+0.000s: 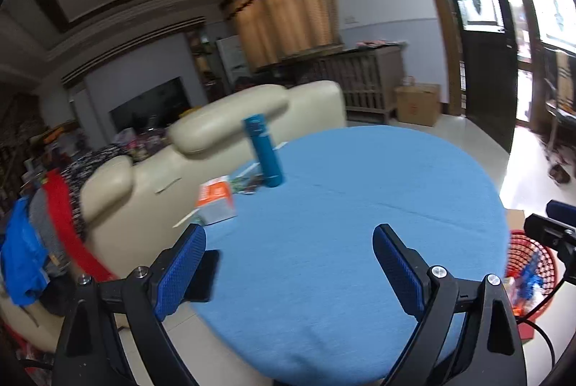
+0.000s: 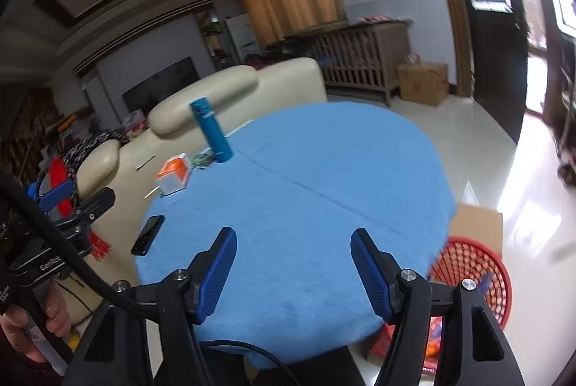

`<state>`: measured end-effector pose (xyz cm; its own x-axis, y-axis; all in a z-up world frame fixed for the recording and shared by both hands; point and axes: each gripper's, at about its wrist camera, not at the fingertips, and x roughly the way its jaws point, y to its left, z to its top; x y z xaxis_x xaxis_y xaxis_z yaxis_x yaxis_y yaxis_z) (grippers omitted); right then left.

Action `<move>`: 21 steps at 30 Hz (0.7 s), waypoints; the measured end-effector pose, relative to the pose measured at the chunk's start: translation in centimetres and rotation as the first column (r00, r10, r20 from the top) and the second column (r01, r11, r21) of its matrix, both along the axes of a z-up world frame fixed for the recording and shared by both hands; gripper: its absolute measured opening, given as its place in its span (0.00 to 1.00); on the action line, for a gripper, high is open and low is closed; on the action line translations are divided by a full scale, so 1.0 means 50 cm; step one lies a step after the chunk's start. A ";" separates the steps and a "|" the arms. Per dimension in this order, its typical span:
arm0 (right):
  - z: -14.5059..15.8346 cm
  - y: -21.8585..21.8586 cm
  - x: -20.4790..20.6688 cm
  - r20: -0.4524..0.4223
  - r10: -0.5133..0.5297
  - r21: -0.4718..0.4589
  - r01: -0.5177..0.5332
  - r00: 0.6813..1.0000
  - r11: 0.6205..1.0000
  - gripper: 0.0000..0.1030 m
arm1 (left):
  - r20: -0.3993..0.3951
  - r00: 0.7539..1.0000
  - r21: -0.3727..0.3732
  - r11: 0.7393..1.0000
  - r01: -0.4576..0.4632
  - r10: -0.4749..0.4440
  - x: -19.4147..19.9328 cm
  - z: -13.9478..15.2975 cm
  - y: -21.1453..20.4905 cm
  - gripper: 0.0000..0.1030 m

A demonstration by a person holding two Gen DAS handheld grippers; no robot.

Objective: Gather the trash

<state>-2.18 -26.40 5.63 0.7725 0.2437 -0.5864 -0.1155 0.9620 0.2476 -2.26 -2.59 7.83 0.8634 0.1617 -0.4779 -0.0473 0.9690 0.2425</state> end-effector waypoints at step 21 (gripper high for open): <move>0.038 0.228 -0.029 0.122 0.001 -0.102 0.011 0.993 0.995 0.76 | 0.038 0.988 -0.073 0.986 -0.147 0.150 -0.071 0.022 0.158 0.92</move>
<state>-3.61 -15.00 7.52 0.8409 0.1830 -0.5094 -0.1338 0.9822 0.1320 -5.81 5.33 8.91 0.8525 0.2576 -0.4548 -0.2013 0.9648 0.1692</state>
